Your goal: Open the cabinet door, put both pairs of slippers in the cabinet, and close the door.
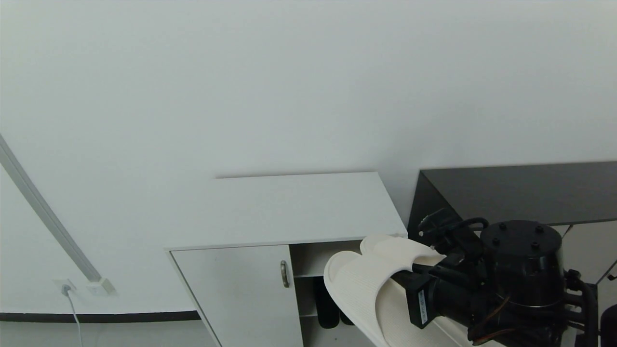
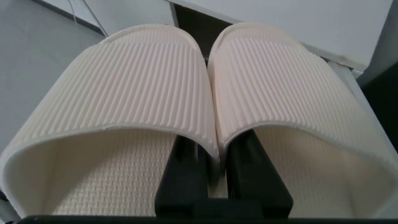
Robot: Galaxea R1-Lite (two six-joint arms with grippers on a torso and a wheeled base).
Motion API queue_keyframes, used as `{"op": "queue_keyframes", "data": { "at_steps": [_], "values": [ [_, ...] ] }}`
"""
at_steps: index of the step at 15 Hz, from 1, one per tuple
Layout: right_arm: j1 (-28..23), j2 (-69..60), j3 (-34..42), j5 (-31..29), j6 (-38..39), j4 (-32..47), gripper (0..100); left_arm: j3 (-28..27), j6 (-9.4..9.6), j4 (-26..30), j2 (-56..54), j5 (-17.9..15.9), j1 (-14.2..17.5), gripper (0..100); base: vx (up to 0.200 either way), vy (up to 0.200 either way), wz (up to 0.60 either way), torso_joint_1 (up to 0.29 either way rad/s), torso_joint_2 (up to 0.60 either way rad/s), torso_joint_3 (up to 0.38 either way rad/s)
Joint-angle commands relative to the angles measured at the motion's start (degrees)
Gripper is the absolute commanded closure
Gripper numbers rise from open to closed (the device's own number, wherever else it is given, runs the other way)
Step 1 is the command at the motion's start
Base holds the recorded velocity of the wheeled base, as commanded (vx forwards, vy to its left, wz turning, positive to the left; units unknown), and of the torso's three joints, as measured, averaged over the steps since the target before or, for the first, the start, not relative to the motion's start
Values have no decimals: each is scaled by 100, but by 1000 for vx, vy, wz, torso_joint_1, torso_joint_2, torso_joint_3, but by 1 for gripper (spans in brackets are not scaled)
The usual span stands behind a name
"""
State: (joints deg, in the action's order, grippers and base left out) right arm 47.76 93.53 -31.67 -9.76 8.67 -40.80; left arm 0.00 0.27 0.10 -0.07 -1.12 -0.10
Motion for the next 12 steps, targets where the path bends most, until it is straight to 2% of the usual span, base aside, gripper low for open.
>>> {"op": "queue_keyframes", "data": {
  "at_steps": [1, 4, 5, 12],
  "values": [
    [23, 43, 21, 18, -58, -51, 100, 0, 0, -1, 7, -2, 1, 100, 0, 0, 0, 0, 0, 0],
    [23, 69, 47, -8, -76, -130, 100, 0, 0, -1, 7, -2, 1, 100, 0, 0, 0, 0, 0, 0],
    [23, 69, 56, 1, -67, -139, 100, 0, 0, -1, 7, -2, 1, 100, 0, 0, 600, 2, 12, 7],
    [23, 69, 91, 27, -67, -183, 100, 0, 0, -1, 7, -2, 1, 100, 0, 0, 0, 34, -67, -36]
  ]
}}
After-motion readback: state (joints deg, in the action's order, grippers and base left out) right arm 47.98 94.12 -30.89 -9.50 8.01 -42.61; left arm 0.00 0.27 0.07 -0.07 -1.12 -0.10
